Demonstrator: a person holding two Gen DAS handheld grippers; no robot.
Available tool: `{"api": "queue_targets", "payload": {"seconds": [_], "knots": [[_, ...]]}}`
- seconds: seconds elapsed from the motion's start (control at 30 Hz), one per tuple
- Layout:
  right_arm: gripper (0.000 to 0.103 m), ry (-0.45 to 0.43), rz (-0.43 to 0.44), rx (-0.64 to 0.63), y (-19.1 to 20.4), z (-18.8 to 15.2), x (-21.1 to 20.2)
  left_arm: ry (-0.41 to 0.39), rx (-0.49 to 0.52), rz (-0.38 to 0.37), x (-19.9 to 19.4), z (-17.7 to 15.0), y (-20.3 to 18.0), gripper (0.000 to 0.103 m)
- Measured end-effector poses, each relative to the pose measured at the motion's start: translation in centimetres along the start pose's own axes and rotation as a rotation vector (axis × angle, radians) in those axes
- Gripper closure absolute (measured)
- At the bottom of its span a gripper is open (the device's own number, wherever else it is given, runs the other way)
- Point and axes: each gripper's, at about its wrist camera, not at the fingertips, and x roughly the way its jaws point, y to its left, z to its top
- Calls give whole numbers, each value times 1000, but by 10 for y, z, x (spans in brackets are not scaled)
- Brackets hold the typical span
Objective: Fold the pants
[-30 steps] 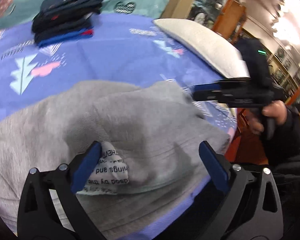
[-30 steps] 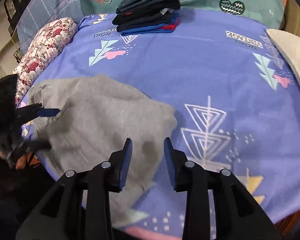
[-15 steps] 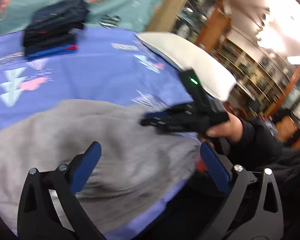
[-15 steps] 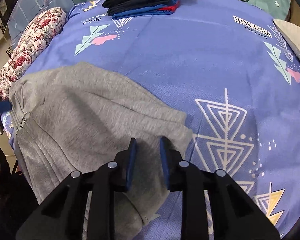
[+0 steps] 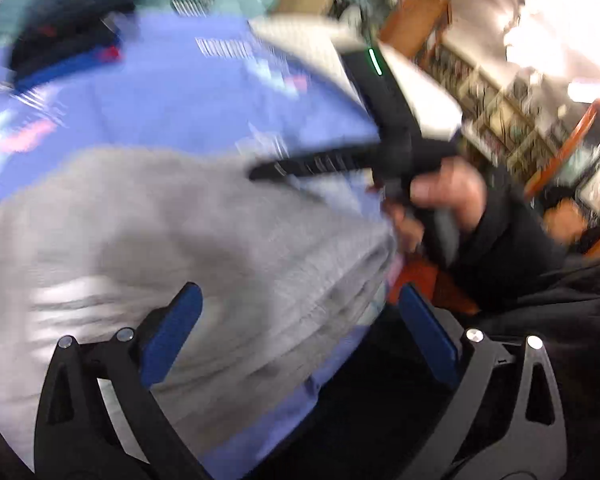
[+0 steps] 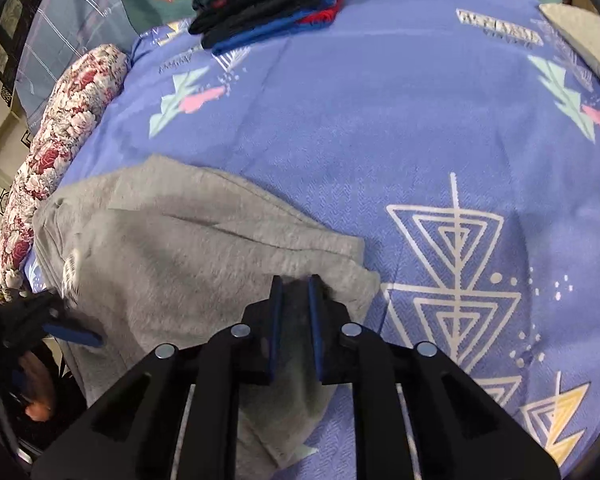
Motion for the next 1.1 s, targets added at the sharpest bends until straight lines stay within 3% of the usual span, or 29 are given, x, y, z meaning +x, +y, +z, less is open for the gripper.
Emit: {"api": "queue_targets", "payload": {"seconds": [0.03,0.07,0.13,0.23,0.33,0.4,0.5,0.67,0.87,0.93,1.0,1.03,1.1], "knots": [[82,-48,19,-2,1,-2,-8,-65,-46,18,-27,-4,11,2],[70,-111,42,7,0,-4,-17,-103,-114,32,-49,-10,25,2],[54,-193,71,36,-5,-8,-27,-148,-307,76,-85,-27,67,2],[53,-237,92,39,-2,-10,-28,-180,-653,118,-129,-71,134,2],[53,-223,110,-57,26,-10,-28,-198,-830,171,-159,-109,161,2],[53,-195,103,-171,53,-10,-29,-194,-859,215,-164,-117,167,2],[53,-161,81,-263,81,-8,-27,-187,-904,185,-156,-121,170,2],[52,-155,78,-229,76,-10,-22,-213,-918,206,-135,-106,183,2],[52,-170,88,-183,61,-19,-21,-337,-993,228,-120,-91,202,6],[52,-175,89,-154,53,-21,-21,-359,-1008,226,-116,-92,205,31],[52,-187,89,-125,46,-24,-23,-381,-1015,222,-115,-94,207,46],[52,-195,90,-115,43,-26,-25,-389,-1011,218,-117,-94,207,64],[52,-212,87,-96,37,-29,-30,-413,-1005,180,-119,-93,208,67]]}}
